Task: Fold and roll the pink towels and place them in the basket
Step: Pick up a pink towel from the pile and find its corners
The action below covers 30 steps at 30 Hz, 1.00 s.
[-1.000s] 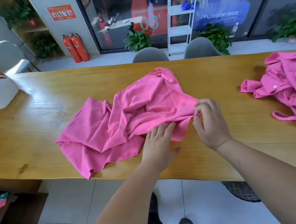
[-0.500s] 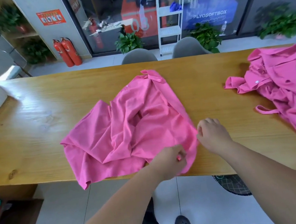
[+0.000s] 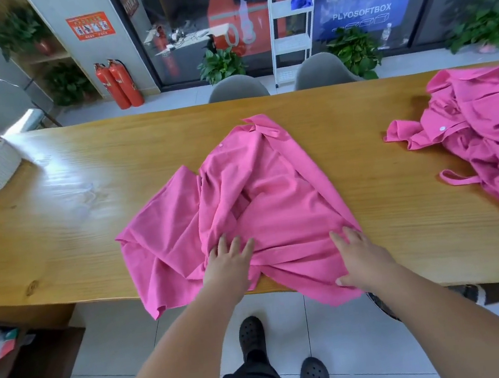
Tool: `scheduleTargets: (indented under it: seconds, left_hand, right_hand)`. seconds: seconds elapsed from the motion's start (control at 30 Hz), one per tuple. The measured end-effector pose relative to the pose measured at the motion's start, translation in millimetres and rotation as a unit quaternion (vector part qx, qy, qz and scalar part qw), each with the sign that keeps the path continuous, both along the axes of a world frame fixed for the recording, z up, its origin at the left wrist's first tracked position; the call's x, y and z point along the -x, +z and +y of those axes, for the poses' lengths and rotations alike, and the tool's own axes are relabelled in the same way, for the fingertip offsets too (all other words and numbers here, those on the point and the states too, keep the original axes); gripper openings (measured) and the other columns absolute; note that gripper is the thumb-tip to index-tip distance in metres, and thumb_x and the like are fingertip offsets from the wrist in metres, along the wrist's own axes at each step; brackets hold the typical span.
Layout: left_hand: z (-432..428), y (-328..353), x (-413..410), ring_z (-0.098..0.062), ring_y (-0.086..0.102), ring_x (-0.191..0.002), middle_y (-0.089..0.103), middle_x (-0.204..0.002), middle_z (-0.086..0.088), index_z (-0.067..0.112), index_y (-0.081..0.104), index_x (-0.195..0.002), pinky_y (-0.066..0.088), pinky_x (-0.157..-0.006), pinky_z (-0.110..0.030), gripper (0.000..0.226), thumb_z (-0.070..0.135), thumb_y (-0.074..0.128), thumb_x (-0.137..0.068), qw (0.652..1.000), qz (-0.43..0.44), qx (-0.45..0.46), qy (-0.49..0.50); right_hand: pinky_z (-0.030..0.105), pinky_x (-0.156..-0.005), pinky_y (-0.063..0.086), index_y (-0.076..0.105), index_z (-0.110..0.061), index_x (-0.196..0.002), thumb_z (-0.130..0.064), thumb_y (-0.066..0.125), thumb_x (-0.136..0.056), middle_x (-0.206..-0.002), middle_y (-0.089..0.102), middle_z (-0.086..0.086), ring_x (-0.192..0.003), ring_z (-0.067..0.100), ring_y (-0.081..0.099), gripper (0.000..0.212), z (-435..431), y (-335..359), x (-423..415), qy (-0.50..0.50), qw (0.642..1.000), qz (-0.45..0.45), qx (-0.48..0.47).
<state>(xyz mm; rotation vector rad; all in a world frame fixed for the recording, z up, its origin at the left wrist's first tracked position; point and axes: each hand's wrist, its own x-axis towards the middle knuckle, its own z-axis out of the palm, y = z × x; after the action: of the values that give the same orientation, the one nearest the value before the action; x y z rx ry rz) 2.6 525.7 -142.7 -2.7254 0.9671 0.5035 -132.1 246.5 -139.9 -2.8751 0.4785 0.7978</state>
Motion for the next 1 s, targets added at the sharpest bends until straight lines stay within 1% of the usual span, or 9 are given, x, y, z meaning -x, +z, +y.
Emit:
scheduleTargets:
  seconds: [0.1, 0.2, 0.27, 0.33, 0.43, 0.53, 0.7, 0.87, 1.0]
  left_hand:
    - [13, 6, -14, -0.041, 0.017, -0.156, 0.021, -0.169, -0.008, 0.028, 0.004, -0.168, 0.025, -0.127, -0.054, 0.108, 0.06, 0.07, -0.089, 1.0, 0.017, -0.008, 0.007]
    - [11, 13, -23, -0.037, 0.03, -0.151, 0.03, -0.164, -0.008, 0.028, 0.014, -0.167, 0.032, -0.124, -0.052, 0.098, 0.081, 0.045, -0.089, 0.999, -0.015, 0.05, 0.015]
    - [3, 16, -29, -0.035, 0.031, -0.151, 0.034, -0.163, -0.009, 0.026, 0.022, -0.166, 0.031, -0.124, -0.05, 0.093, 0.082, 0.03, -0.093, 0.994, -0.06, 0.085, 0.018]
    - [-6, 17, -38, -0.035, 0.021, -0.157, 0.029, -0.167, -0.013, 0.023, 0.022, -0.166, 0.022, -0.129, -0.049, 0.086, 0.076, 0.03, -0.099, 0.992, -0.072, 0.102, 0.023]
    - [-19, 14, -61, -0.035, 0.006, -0.162, 0.014, -0.173, -0.015, 0.024, 0.019, -0.167, 0.012, -0.131, -0.05, 0.08, 0.069, 0.032, -0.102, 0.992, -0.057, 0.114, 0.023]
    - [-35, 10, -89, -0.035, 0.001, -0.163, 0.007, -0.175, -0.014, 0.024, 0.016, -0.167, 0.011, -0.131, -0.05, 0.081, 0.068, 0.028, -0.1, 0.992, -0.037, 0.121, 0.028]
    - [-59, 2, -145, -0.035, -0.002, -0.163, 0.003, -0.176, -0.014, 0.026, 0.013, -0.168, 0.012, -0.131, -0.05, 0.079, 0.066, 0.036, -0.104, 0.988, -0.008, 0.144, 0.052]
    - [-86, -9, -201, -0.037, -0.01, -0.162, -0.006, -0.177, -0.009, 0.029, 0.005, -0.169, 0.005, -0.131, -0.053, 0.078, 0.066, 0.033, -0.105, 0.988, 0.031, 0.139, 0.062]
    - [-99, -26, -241, -0.041, -0.01, -0.161, -0.009, -0.177, -0.008, 0.033, 0.002, -0.169, 0.003, -0.129, -0.06, 0.078, 0.065, 0.034, -0.105, 0.987, 0.05, 0.13, 0.076]
  right_hand:
    - [0.045, -0.11, 0.046, 0.009, -0.019, -0.166, -0.045, 0.087, -0.079, -0.159, 0.029, 0.015, -0.145, 0.034, 0.043, 0.12, -10, 12, -11, -0.008, 0.998, 0.042, 0.044]
    - [0.044, -0.103, 0.049, 0.022, -0.018, -0.162, -0.029, 0.069, -0.091, -0.154, 0.037, 0.012, -0.136, 0.032, 0.054, 0.086, -10, 25, -31, -0.024, 0.996, 0.073, 0.046]
    - [0.043, -0.102, 0.05, 0.041, -0.017, -0.15, -0.026, 0.06, -0.095, -0.144, 0.047, 0.009, -0.131, 0.03, 0.056, 0.059, -5, 29, -47, -0.019, 0.998, 0.029, 0.055]
    - [0.045, -0.103, 0.051, 0.047, -0.017, -0.144, -0.025, 0.057, -0.097, -0.143, 0.048, 0.007, -0.132, 0.031, 0.051, 0.049, -1, 27, -66, -0.005, 0.998, -0.04, 0.053]
    - [0.052, -0.116, 0.04, 0.035, -0.019, -0.158, -0.036, 0.056, -0.102, -0.167, 0.025, 0.01, -0.152, 0.036, 0.027, 0.062, 6, 23, -96, 0.03, 0.998, -0.063, 0.004]
    - [0.054, -0.125, 0.028, 0.024, -0.022, -0.165, -0.046, 0.051, -0.106, -0.175, 0.006, 0.009, -0.16, 0.036, 0.009, 0.069, 6, 18, -129, 0.044, 0.996, -0.074, -0.007]
    - [0.055, -0.127, 0.022, 0.019, -0.025, -0.166, -0.051, 0.046, -0.107, -0.176, -0.005, 0.008, -0.161, 0.035, 0.002, 0.071, -3, 13, -193, 0.029, 0.996, -0.084, -0.017]
    - [0.054, -0.128, 0.013, 0.012, -0.029, -0.168, -0.054, 0.04, -0.108, -0.176, -0.01, 0.006, -0.161, 0.036, -0.004, 0.071, -23, 0, -256, 0.018, 0.998, -0.059, -0.012]
    - [0.05, -0.127, 0.019, 0.015, -0.019, -0.167, -0.05, 0.039, -0.109, -0.176, 0.001, 0.004, -0.159, 0.033, 0.008, 0.07, -38, -21, -288, 0.015, 0.999, -0.043, 0.006]
